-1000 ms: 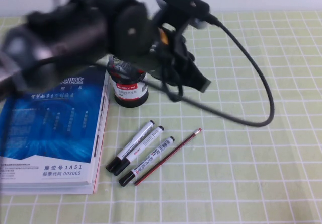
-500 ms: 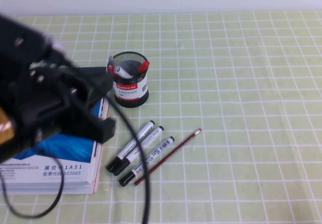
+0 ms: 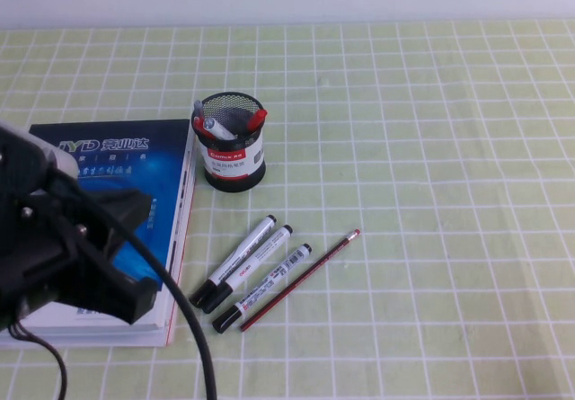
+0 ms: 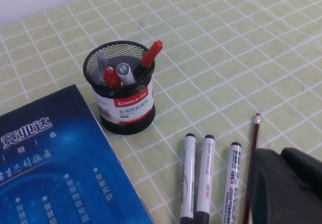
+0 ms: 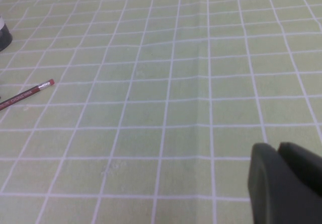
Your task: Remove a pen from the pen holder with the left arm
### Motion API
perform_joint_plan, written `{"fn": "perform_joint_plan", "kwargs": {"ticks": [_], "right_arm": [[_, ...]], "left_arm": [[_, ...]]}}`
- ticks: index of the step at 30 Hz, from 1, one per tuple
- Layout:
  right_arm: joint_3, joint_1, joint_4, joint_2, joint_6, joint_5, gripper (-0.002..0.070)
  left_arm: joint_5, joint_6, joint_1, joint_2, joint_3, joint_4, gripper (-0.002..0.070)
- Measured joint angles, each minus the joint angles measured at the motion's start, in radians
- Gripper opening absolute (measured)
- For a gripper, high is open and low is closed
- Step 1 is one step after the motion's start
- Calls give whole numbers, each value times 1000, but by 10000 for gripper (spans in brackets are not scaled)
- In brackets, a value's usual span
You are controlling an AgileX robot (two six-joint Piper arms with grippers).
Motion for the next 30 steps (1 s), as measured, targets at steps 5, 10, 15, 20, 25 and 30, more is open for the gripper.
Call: {"fn": "perform_joint_plan", "kwargs": {"ticks": [5,10,15,20,25,30], "right_arm": [[0,0,0,0,0,0,-15],[0,0,0,0,0,0,-15],[0,0,0,0,0,0,-15],[0,0,0,0,0,0,-15],[0,0,0,0,0,0,-15],[0,0,0,0,0,0,-15]], "left_arm": [[-7,-27,0,-4,0,33,0],[-98,3,37,-69,67,12,0],[-278,147,213,-230,230,-129,0],[-406,181,392,-437,418,-198,0],[-434,220,512,-664,581,-291,0],[-434,231,548,-802,696,-327,0]]}}
